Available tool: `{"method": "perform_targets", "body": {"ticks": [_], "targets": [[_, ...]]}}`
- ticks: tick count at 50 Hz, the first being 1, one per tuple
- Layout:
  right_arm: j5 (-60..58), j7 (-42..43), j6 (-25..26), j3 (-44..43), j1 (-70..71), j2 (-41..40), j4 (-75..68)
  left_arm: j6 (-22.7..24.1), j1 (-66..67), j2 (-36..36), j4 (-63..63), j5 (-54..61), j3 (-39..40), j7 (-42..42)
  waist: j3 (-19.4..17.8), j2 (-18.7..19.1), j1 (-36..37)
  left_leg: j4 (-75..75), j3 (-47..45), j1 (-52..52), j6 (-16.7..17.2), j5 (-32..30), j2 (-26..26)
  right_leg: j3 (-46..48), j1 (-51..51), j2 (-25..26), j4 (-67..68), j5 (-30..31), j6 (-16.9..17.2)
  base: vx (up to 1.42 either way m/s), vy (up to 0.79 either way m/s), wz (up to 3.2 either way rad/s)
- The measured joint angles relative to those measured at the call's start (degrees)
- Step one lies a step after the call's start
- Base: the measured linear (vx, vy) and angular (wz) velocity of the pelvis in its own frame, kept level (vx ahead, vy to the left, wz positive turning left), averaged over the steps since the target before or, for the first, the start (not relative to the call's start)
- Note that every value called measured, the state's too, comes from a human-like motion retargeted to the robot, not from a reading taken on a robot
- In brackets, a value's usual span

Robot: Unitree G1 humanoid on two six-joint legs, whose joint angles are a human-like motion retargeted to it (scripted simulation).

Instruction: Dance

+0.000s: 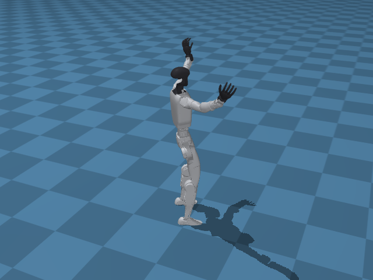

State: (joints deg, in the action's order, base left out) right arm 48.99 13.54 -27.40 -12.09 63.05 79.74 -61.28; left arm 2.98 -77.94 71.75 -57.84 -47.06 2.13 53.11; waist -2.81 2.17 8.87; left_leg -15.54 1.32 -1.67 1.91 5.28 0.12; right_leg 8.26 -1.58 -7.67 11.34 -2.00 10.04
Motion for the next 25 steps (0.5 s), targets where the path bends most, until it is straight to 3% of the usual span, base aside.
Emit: {"method": "perform_targets", "body": {"ticks": [2,4,7,10,13,16,20,22,25], "targets": [[-9.94,-0.9,1.78,9.98,2.92,1.43,7.39,-0.4,1.06,1.84,-7.75,18.24,7.89,-0.89,-0.47,0.66,1.39,4.52,-2.34,2.86,-0.39,-2.35,-0.32,-1.32,1.07,0.16,2.54,-0.91,-0.39,-0.07,0.04,-0.61],[-20.48,-2.12,2.54,19.49,5.97,3.18,14.41,2.31,4.15,4.53,-14.47,37.6,15.7,-3.52,-0.73,1.39,2.48,7.7,-4.28,4.96,-1.0,-4.23,-0.77,-2.99,2.51,0.91,5.46,-1.9,-0.94,-0.01,0.08,-0.53],[-38.36,-0.99,4.65,32.51,10.77,5.69,25.58,9.73,13.59,5.89,-20.49,63.27,30.73,-8.7,-0.81,1.73,4.08,10.83,-5.86,7.06,-1.95,-6.11,-2.19,-5.44,5.44,1.53,11.14,-4.04,-1.19,0.0,0.04,-0.38],[-55.75,2.4,9.11,44.03,15.54,7.89,36.91,18.6,25.78,2.82,-20.75,86.03,48.2,-14.65,-1.22,1.39,6.36,12.56,-6.33,8.19,-2.84,-6.65,-4.39,-7.7,8.48,1.45,16.82,-6.28,-0.78,-0.05,0.0,-0.33],[-71.03,4.58,10.73,54.64,20.34,12.24,47.83,23.58,32.83,-0.48,-23.22,103.65,57.3,-22.46,-2.88,-0.73,9.1,12.65,-4.82,8.88,-3.08,-5.78,-7.18,-9.39,11.36,0.37,23.21,-8.78,-0.68,-0.1,-0.07,-0.1],[-85.79,6.88,6.54,63.24,27.04,16.17,57.76,24.32,33.66,-1.32,-26.47,110.97,60.0,-23.9,-6.51,-3.64,9.98,12.18,-2.43,9.98,-2.72,-4.88,-9.32,-9.81,12.54,-1.04,28.0,-10.63,-0.78,-0.14,-0.18,0.3],[-99.19,21.68,3.52,70.56,35.67,17.68,60.49,25.88,28.66,-1.08,-27.28,110.01,55.43,-24.31,-8.45,-4.72,9.57,12.13,-1.66,11.01,-3.03,-4.33,-9.79,-8.91,11.49,-1.24,27.38,-10.34,-1.63,-0.03,-0.1,0.22],[-98.97,24.2,5.65,70.33,37.93,16.31,54.81,26.5,25.9,-1.16,-25.45,107.01,52.41,-24.21,-7.26,-2.45,8.29,12.07,-2.59,10.24,-3.37,-4.53,-8.13,-8.12,9.76,-0.14,22.55,-8.22,-1.91,0.03,0.0,-0.02],[-91.65,24.34,13.07,66.21,39.21,12.44,40.92,28.7,20.49,-0.77,-20.01,98.9,43.52,-23.04,-5.46,1.2,4.91,11.14,-3.68,8.44,-3.19,-4.34,-4.88,-6.45,6.32,1.02,13.55,-4.24,-1.65,0.06,0.04,0.15]]}}
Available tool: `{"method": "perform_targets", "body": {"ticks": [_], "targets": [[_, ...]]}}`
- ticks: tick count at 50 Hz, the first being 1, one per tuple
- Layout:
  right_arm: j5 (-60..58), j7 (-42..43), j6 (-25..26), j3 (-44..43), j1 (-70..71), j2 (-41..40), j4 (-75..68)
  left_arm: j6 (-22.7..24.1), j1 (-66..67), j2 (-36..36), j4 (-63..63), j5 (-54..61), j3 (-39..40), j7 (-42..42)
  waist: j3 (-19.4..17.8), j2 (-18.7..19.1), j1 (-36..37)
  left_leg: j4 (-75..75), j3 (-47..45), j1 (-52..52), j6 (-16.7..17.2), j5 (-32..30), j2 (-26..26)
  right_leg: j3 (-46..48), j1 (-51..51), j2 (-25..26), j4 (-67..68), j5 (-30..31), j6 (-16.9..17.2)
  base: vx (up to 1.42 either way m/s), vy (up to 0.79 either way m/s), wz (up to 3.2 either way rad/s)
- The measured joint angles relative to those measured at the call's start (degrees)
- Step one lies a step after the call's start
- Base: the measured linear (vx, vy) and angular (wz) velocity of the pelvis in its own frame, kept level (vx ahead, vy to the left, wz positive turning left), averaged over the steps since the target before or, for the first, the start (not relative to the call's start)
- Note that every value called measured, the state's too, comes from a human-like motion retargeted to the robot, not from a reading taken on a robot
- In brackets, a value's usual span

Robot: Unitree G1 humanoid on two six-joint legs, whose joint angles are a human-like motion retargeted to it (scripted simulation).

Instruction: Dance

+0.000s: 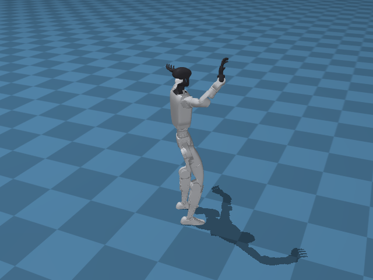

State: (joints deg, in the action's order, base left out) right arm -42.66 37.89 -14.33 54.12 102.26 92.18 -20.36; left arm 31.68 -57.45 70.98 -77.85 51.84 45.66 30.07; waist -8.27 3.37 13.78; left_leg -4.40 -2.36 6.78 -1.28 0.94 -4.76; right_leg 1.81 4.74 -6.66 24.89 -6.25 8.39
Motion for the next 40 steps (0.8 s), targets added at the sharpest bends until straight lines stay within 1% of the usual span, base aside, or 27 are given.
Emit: {"method": "perform_targets", "body": {"ticks": [2,3,5,8,10,12,13,16,18,20,22,23,25,26,28,30,32,35,37,40], "targets": [[8.16,1.86,3.08,-7.66,-3.97,-2.85,-10.45,-0.28,-4.01,-0.6,6.15,-12.64,-9.34,2.05,1.36,1.03,-2.29,-1.57,0.7,-1.63,0.61,0.74,1.54,2.05,-2.35,-0.44,-5.38,2.09,0.47,0.12,0.12,0.39],[12.69,2.75,3.74,-13.0,-7.27,-4.28,-15.46,-1.9,-5.8,-0.91,9.78,-20.25,-14.24,2.3,2.09,1.09,-3.33,-2.57,1.32,-2.65,0.94,1.18,2.07,2.94,-3.37,-0.73,-7.66,2.87,0.73,0.1,0.12,0.39],[23.7,3.21,4.53,-22.78,-12.26,-7.09,-24.7,-6.41,-8.16,-0.66,17.23,-34.99,-23.19,-0.78,3.38,0.97,-5.61,-4.82,2.47,-4.97,1.37,2.22,2.9,4.35,-4.77,-1.03,-11.36,3.99,1.19,0.07,0.08,0.39],[41.32,-0.64,3.4,-36.44,-17.09,-10.52,-36.73,-12.67,-9.11,2.26,28.93,-57.55,-35.26,-6.47,3.93,0.36,-8.32,-8.94,3.84,-7.83,1.74,3.82,3.86,5.53,-6.94,-0.68,-15.12,5.12,1.27,0.12,0.0,0.28],[52.95,-5.79,0.89,-44.91,-19.8,-10.88,-44.19,-15.39,-9.34,4.37,38.18,-73.59,-41.97,-8.46,3.74,-0.1,-9.18,-12.62,4.52,-9.45,2.24,5.46,4.59,5.98,-8.37,-0.38,-16.78,5.6,1.15,0.15,0.01,0.18],[64.08,-11.89,-2.71,-51.85,-21.75,-9.53,-51.88,-13.87,-9.43,6.87,48.07,-88.34,-47.6,-9.84,3.52,-0.37,-10.26,-17.7,6.64,-12.0,2.96,7.55,4.63,6.83,-9.42,-0.45,-17.94,5.82,1.09,0.11,0.05,0.41],[70.02,-14.65,-4.32,-55.34,-22.66,-8.48,-55.92,-12.33,-9.64,8.38,53.39,-95.0,-50.18,-10.24,3.51,-0.41,-11.3,-20.59,8.17,-13.79,3.32,8.66,4.46,7.66,-9.69,-0.51,-18.44,5.87,1.14,0.05,0.06,0.82],[88.0,-20.07,-4.94,-66.0,-24.56,-5.8,-66.56,-6.69,-10.64,12.34,68.92,-112.07,-57.2,-9.52,3.53,-0.39,-15.52,-29.26,12.36,-19.13,4.19,12.42,3.15,10.3,-9.92,-1.23,-19.42,5.41,1.91,-0.02,0.06,1.18],[102.34,-21.6,-4.92,-74.15,-26.61,-5.96,-69.09,-2.93,-11.4,13.72,76.98,-120.63,-61.09,-6.53,3.14,0.9,-17.6,-33.83,14.68,-21.73,4.56,14.57,2.42,11.23,-9.88,-1.31,-19.22,4.44,2.84,-0.06,0.15,0.9],[119.3,-26.92,-6.71,-81.17,-30.72,-6.41,-69.32,1.68,-11.91,14.67,81.43,-127.34,-63.77,-1.35,2.4,2.59,-19.16,-36.07,15.67,-22.75,4.54,15.66,2.52,11.35,-9.76,-0.99,-18.53,3.67,3.84,-0.08,0.22,0.34],[130.54,-33.08,-9.12,-85.63,-35.26,-6.55,-70.16,4.83,-11.92,14.44,80.59,-132.72,-64.25,5.06,2.43,3.13,-18.86,-35.46,15.02,-22.25,4.52,15.5,3.19,11.13,-9.65,-0.86,-18.12,3.47,4.2,-0.03,0.21,-0.18],[133.3,-33.12,-9.24,-86.87,-36.84,-6.94,-70.63,4.88,-11.74,13.97,78.73,-134.54,-63.89,7.11,2.81,2.73,-18.51,-34.26,14.61,-21.67,4.49,14.9,3.02,11.03,-9.46,-1.11,-18.09,3.56,4.21,0.02,0.13,-0.36],[133.43,-32.61,-9.81,-87.64,-39.72,-7.71,-70.59,2.51,-11.54,13.1,72.75,-137.05,-62.52,8.61,3.66,1.25,-17.61,-30.79,13.51,-20.09,4.3,13.06,2.24,10.91,-9.02,-1.85,-18.22,3.96,4.37,0.03,0.04,-0.52],[130.78,-32.35,-10.24,-86.94,-40.84,-7.7,-69.52,0.69,-11.86,12.74,69.57,-137.41,-61.95,8.62,4.09,0.66,-16.43,-28.44,12.45,-19.09,4.19,11.89,2.21,10.52,-8.7,-2.04,-18.32,4.19,4.25,0.01,-0.05,-0.77],[123.87,-31.68,-11.38,-84.65,-42.53,-6.84,-66.63,-2.37,-13.22,12.08,64.68,-137.06,-61.33,9.36,4.46,0.03,-13.24,-23.65,9.8,-16.72,3.97,9.74,2.64,9.49,-8.08,-2.07,-18.4,4.92,3.51,-0.04,-0.1,-1.01],[114.75,-29.41,-12.33,-81.27,-42.93,-4.77,-62.37,-3.65,-15.82,11.62,62.3,-135.57,-61.67,11.21,3.8,0.32,-9.52,-19.3,7.18,-13.77,3.78,8.02,3.18,7.94,-7.75,-1.92,-18.15,5.85,2.56,-0.05,-0.04,-0.99],[107.59,-26.41,-12.35,-77.87,-42.63,-2.96,-57.9,-2.64,-18.46,11.71,62.59,-133.2,-62.48,13.36,2.95,0.96,-6.86,-16.04,5.8,-11.46,3.53,6.65,3.29,7.0,-7.71,-1.88,-17.76,6.39,2.13,-0.03,0.0,-0.7],[99.75,-21.56,-14.03,-73.01,-41.39,-1.87,-51.21,1.25,-21.4,11.46,64.54,-128.51,-64.39,15.13,2.16,1.6,-4.86,-12.54,4.42,-8.73,3.34,5.43,3.45,6.24,-8.08,-1.67,-17.51,6.95,1.43,0.01,0.02,-0.37],[96.34,-18.21,-17.33,-70.49,-40.55,-2.77,-47.93,3.38,-21.91,10.91,66.25,-125.29,-65.3,13.48,2.15,1.67,-5.08,-11.72,4.09,-8.02,3.22,5.16,3.59,6.15,-8.53,-1.47,-17.73,7.17,1.24,0.03,0.0,0.02],[91.81,-12.54,-22.74,-68.29,-40.35,-5.09,-44.8,2.96,-20.52,9.88,69.84,-120.26,-66.21,10.07,2.59,1.32,-6.52,-13.01,4.65,-8.89,3.24,5.99,3.49,6.62,-8.83,-1.65,-18.25,7.32,1.18,0.04,-0.01,0.22]]}}
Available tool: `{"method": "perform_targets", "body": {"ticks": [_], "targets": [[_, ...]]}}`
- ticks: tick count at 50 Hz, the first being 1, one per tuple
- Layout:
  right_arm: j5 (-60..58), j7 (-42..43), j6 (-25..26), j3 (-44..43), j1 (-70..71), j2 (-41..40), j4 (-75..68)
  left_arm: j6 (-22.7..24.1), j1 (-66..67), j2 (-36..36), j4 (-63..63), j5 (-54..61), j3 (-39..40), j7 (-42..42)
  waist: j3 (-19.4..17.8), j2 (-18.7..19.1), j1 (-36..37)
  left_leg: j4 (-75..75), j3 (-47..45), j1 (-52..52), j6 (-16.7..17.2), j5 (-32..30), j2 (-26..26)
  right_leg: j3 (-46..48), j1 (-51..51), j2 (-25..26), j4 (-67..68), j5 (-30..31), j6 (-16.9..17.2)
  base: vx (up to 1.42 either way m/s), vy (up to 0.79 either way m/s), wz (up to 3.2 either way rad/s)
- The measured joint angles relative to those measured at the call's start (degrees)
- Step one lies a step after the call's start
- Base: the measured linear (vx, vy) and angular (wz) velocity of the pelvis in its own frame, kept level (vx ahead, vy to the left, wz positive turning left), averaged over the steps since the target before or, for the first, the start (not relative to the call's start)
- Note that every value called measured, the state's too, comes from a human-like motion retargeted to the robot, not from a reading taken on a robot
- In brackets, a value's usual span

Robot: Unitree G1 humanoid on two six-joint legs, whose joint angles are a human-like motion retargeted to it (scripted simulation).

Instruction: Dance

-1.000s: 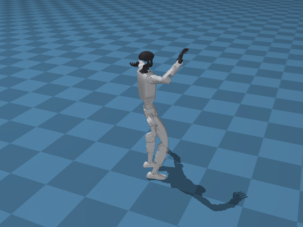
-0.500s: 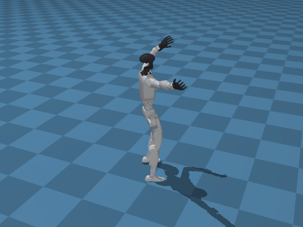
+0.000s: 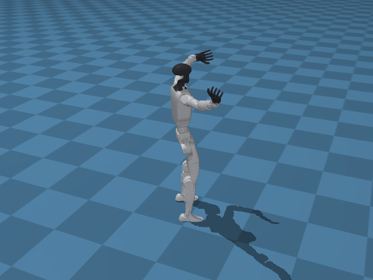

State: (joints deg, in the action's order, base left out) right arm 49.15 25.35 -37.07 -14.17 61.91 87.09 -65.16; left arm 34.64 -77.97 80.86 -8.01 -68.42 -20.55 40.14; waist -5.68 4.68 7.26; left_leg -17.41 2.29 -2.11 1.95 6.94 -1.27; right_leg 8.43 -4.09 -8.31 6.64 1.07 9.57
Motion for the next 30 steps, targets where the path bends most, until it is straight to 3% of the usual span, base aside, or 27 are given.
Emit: {"method": "perform_targets", "body": {"ticks": [3,6,10,12,15,20,23,26,30], "targets": [[-6.81,7.21,-3.36,-1.86,-4.06,-6.21,6.52,-1.4,5.21,-1.35,5.64,5.43,1.1,-6.32,-0.15,-0.04,-2.5,-6.0,2.75,-3.09,0.22,2.67,-0.79,1.24,-0.83,-0.28,-0.64,-0.07,0.07,0.03,-0.04,0.46],[-14.42,8.86,-3.93,-9.65,-16.57,-14.05,19.63,-5.48,14.02,-1.91,13.95,10.69,4.08,-10.42,-0.5,-0.54,-5.88,-13.3,5.29,-6.88,0.26,5.99,-1.58,3.22,-1.42,-0.69,-1.27,-0.44,0.59,-0.03,-0.06,0.65],[-19.59,6.44,-4.44,-20.26,-35.28,-24.72,35.16,-7.77,26.74,-3.1,22.03,11.48,8.66,-5.08,-0.34,-1.58,-8.54,-20.63,7.34,-10.79,0.68,9.66,-1.39,5.01,-1.22,-0.83,-1.14,-1.77,2.33,-0.01,-0.06,0.4],[-20.13,11.57,-6.23,-21.74,-40.92,-27.44,34.51,-5.81,31.93,-5.28,19.48,8.55,11.33,-1.29,1.09,-2.0,-7.49,-21.57,7.32,-11.81,0.67,9.98,-1.09,4.81,-0.41,-0.68,-0.91,-2.16,3.0,0.14,-0.06,-0.1],[-19.77,9.4,-2.1,-19.21,-41.28,-30.91,28.28,-4.79,37.26,-11.42,6.3,3.14,17.03,-0.45,3.37,-2.12,-5.34,-20.06,5.98,-11.84,0.41,8.73,-0.31,3.53,0.85,-0.04,-0.77,-2.05,3.23,0.15,-0.03,-0.47],[-7.24,-7.31,3.55,-7.48,-24.03,-32.63,6.78,-9.72,28.21,-31.08,-33.23,4.38,23.64,-2.9,4.59,-2.34,-1.9,-9.84,2.53,-8.64,-0.49,2.39,-0.96,2.07,3.71,-1.16,0.49,-0.68,2.17,-0.08,0.02,-0.46],[-8.8,-12.45,8.71,-1.21,-12.67,-35.79,-7.49,-16.76,17.86,-40.89,-50.97,20.55,27.03,-9.72,4.93,-3.55,0.27,-2.07,-0.1,-5.95,-0.59,-1.84,-0.9,1.33,6.75,-2.04,3.29,-0.52,1.29,-0.12,-0.03,-0.34],[-14.08,-13.96,14.3,2.26,-4.52,-42.39,-18.16,-22.92,11.29,-50.96,-63.99,36.53,36.28,-20.33,6.17,-4.26,2.64,4.05,-2.5,-3.86,-0.44,-5.14,-0.66,-0.24,9.65,-1.72,6.74,-1.35,0.63,0.02,-0.03,-0.42],[-15.79,-16.05,17.84,6.19,2.94,-55.64,-23.3,-22.81,6.84,-59.7,-74.71,67.18,42.29,-29.0,5.24,-2.64,4.11,10.08,-6.05,-0.81,-0.73,-8.52,-0.81,-3.53,12.97,-0.06,12.88,-3.67,-0.18,-0.09,0.1,-0.37]]}}
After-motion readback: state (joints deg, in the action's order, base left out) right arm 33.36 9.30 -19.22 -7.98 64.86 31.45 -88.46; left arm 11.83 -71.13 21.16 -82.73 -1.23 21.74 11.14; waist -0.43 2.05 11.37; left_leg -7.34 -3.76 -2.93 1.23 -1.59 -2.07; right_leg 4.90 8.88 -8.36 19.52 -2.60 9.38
